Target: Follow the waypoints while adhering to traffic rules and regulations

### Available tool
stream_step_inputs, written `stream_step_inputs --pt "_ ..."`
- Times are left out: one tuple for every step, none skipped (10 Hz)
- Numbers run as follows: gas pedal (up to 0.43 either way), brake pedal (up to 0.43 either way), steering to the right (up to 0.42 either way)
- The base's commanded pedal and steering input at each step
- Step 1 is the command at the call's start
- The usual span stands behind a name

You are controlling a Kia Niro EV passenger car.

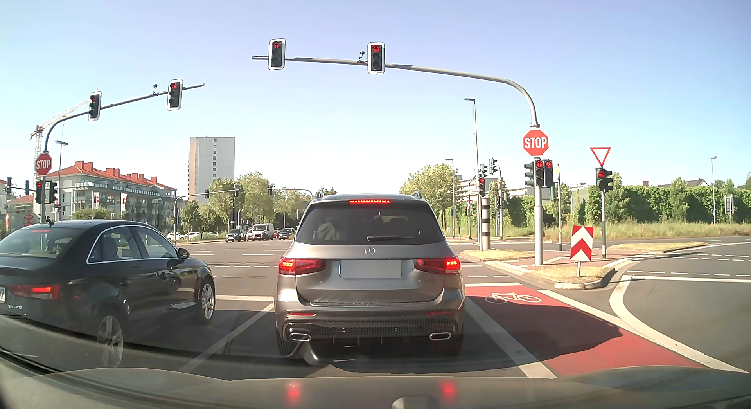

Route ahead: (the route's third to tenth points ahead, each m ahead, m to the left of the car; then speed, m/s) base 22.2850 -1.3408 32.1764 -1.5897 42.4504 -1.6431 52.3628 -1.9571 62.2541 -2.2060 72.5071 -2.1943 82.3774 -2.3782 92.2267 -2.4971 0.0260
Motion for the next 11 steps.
stream_step_inputs --pt "0.000 0.427 0.000" --pt "0.000 0.427 0.000" --pt "0.000 0.421 0.000" --pt "0.000 0.421 0.000" --pt "0.000 0.421 0.000" --pt "0.000 0.421 0.000" --pt "0.000 0.421 0.000" --pt "0.000 0.421 0.000" --pt "0.000 0.421 0.000" --pt "0.000 0.421 0.000" --pt "0.000 0.421 0.000"
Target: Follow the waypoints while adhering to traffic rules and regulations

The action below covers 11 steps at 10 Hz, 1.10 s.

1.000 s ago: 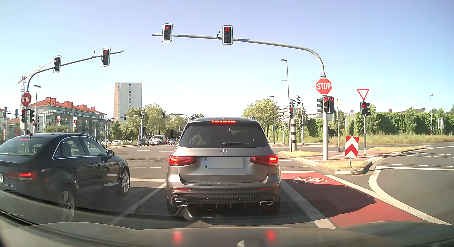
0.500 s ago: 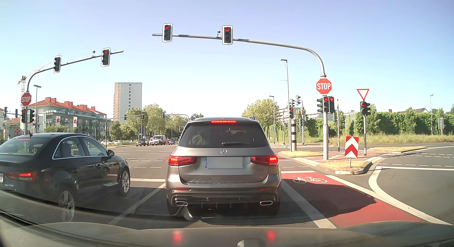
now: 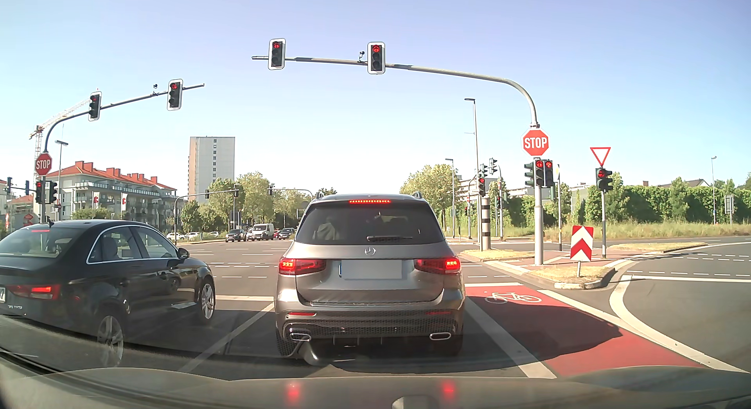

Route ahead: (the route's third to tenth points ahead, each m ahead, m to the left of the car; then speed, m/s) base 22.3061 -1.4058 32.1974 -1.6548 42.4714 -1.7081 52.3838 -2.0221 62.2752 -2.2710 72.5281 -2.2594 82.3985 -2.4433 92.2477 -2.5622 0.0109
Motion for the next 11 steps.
stream_step_inputs --pt "0.000 0.421 0.000" --pt "0.000 0.421 0.000" --pt "0.000 0.421 0.000" --pt "0.000 0.421 0.000" --pt "0.000 0.421 0.000" --pt "0.000 0.421 0.000" --pt "0.000 0.421 0.000" --pt "0.000 0.421 0.000" --pt "0.000 0.421 0.000" --pt "0.000 0.421 0.000" --pt "0.000 0.421 0.000"
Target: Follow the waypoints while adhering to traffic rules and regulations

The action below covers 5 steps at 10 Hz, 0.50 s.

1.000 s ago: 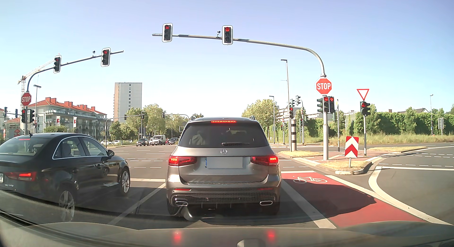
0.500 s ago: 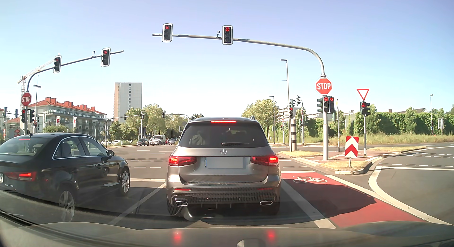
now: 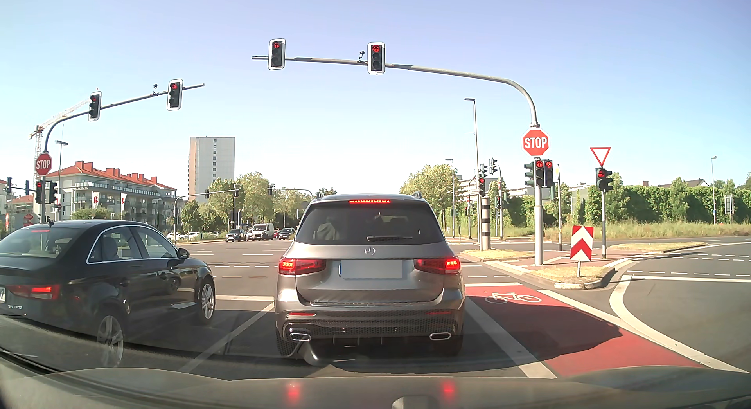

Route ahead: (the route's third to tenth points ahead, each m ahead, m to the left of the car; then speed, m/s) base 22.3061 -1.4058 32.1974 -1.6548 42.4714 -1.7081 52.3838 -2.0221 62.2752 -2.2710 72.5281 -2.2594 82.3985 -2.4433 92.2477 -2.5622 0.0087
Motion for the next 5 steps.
stream_step_inputs --pt "0.000 0.421 0.000" --pt "0.000 0.421 0.000" --pt "0.000 0.421 0.000" --pt "0.000 0.421 0.000" --pt "0.000 0.421 0.000"
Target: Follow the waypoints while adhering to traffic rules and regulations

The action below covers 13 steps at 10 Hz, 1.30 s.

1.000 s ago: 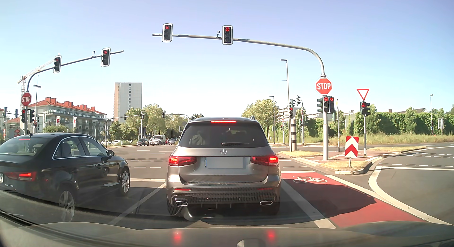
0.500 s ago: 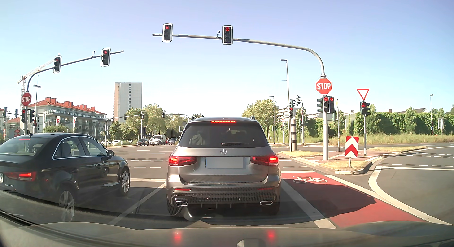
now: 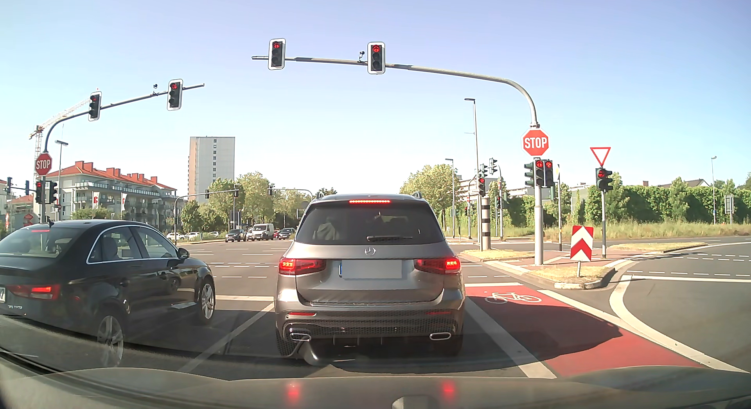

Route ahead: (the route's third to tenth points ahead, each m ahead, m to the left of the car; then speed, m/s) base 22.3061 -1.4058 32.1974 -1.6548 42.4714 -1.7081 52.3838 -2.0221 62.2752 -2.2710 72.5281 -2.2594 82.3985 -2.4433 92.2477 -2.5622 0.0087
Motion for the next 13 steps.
stream_step_inputs --pt "0.000 0.421 0.000" --pt "0.000 0.421 0.000" --pt "0.000 0.415 0.000" --pt "0.000 0.421 0.000" --pt "0.000 0.421 0.000" --pt "0.000 0.421 0.000" --pt "0.000 0.421 0.000" --pt "0.000 0.421 0.000" --pt "0.000 0.421 0.000" --pt "0.000 0.421 0.000" --pt "0.000 0.421 0.000" --pt "0.000 0.421 0.000" --pt "0.000 0.415 0.000"
